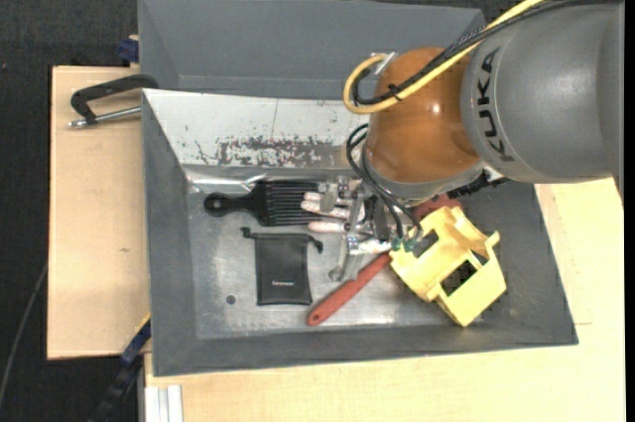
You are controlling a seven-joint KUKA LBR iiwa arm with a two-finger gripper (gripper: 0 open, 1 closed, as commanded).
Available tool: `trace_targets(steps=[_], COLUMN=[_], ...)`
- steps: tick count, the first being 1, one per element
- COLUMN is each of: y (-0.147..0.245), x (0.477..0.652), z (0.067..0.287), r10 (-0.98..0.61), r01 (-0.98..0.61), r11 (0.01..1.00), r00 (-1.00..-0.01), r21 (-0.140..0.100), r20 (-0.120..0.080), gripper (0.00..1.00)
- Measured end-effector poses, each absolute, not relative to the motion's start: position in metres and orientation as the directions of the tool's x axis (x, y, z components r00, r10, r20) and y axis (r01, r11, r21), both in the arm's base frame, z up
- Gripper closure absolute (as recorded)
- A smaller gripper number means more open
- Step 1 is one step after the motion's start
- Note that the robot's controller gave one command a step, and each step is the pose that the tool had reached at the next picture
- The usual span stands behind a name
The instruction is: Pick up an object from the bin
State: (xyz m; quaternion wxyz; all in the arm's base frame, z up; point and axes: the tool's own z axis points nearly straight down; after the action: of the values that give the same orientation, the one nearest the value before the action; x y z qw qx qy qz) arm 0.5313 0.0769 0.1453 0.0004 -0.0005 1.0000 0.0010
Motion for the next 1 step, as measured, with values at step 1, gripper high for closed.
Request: trace_targets(steps=[1], y=[0.0645], x=[0.5882], z=[0.0867], r10=[-0.077], r01=[-0.077], r11=[0.997], r00=[-0.997], r21=[0.003], r20=[-0.008], gripper=[0.0])
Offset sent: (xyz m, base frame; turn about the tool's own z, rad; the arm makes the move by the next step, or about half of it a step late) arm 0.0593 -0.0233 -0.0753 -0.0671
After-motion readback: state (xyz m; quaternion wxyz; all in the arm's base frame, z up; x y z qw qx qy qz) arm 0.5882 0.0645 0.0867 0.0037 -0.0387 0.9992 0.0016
